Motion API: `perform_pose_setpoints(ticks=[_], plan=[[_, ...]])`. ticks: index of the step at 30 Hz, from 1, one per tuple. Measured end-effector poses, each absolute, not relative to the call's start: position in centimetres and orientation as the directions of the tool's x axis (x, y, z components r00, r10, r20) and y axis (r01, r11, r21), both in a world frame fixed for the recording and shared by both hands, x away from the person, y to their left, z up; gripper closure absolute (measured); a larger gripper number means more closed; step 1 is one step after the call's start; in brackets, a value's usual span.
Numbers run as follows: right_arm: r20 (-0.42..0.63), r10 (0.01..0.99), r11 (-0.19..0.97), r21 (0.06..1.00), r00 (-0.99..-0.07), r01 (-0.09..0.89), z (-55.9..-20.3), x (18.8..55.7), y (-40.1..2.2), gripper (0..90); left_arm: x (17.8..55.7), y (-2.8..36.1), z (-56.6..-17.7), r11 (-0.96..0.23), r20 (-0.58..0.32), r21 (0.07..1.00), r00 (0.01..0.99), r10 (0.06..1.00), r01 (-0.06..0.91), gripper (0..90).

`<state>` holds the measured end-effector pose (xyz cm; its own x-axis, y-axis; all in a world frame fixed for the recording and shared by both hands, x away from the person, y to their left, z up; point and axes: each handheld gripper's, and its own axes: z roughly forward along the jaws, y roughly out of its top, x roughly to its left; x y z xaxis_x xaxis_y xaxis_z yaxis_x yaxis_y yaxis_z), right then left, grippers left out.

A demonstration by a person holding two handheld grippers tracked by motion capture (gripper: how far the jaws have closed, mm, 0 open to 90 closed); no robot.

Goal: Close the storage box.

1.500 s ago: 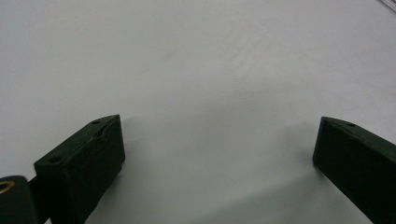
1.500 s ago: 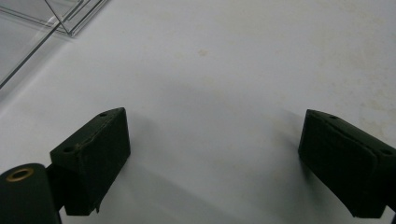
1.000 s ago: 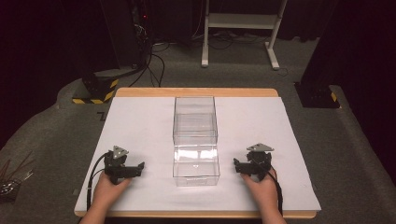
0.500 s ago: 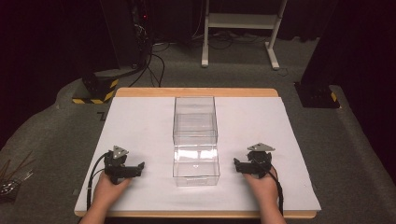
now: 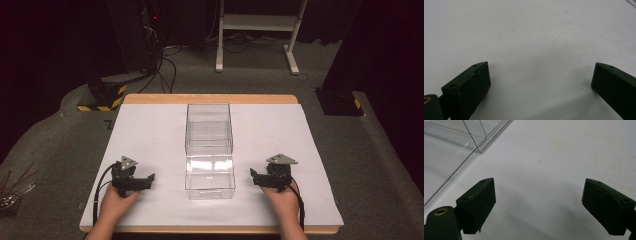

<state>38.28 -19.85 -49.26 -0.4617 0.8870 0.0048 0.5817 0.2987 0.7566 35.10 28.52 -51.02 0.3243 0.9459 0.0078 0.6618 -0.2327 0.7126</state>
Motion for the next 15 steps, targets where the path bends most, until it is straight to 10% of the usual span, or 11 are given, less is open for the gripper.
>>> perform_pose_setpoints(ticks=[15], plan=[[0.014, 0.870, 0.294, 0.788, -0.492, 0.541, -48.1, 37.3, -19.3, 10.8, 35.1, 28.5, -51.0, -0.233, 0.008, 0.713, 0.324, 0.946, 0.662, 2.4]])
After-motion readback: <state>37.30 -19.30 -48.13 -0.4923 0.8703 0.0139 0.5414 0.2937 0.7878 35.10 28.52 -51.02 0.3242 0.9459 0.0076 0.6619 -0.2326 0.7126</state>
